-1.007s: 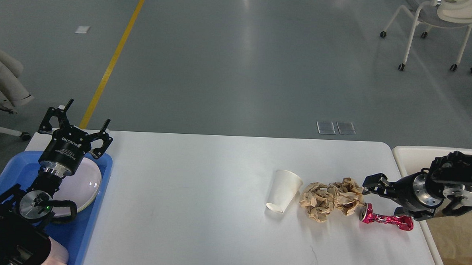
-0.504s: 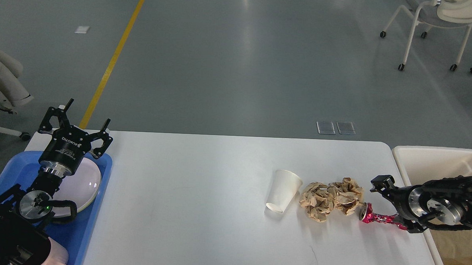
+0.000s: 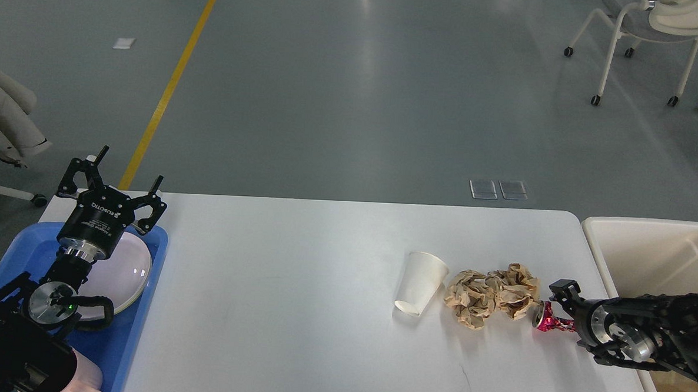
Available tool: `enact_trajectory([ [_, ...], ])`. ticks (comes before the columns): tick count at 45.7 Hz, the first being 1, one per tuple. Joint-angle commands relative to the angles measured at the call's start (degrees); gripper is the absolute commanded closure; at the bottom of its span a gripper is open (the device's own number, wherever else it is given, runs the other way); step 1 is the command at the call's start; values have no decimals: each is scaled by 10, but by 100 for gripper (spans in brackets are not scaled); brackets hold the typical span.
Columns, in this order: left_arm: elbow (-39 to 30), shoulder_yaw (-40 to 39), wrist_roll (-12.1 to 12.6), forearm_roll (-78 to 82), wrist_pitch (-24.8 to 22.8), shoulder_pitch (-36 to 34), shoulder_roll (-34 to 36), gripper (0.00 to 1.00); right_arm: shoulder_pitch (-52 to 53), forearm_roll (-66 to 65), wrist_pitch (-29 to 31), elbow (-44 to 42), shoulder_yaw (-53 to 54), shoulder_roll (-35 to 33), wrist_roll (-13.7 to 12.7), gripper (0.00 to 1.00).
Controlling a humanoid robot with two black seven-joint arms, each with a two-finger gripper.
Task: Tidy desktop
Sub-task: 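Lift the pink dumbbell-shaped object and drop it into the white bin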
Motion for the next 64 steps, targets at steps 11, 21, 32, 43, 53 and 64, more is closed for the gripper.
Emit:
enact_trajectory([
  [11,0,0,0,0,0,0,1,0,-14,-5,-7,-16,12,6,8,100],
  [21,0,0,0,-1,0,0,0,0,-11,-13,-6,-16,13,5,13,100],
  [32,0,0,0,-1,0,0,0,0,33,-54,10,12,6,-25,15,100],
  [43,0,0,0,0,0,0,0,0,323,-320,105,123,-149,-164,14,100],
  [53,0,-1,0,0,0,0,0,0,702,-333,481,149,-235,-205,62,100],
  [64,0,0,0,0,0,0,0,0,796,-423,557,143,-242,-207,67,100],
])
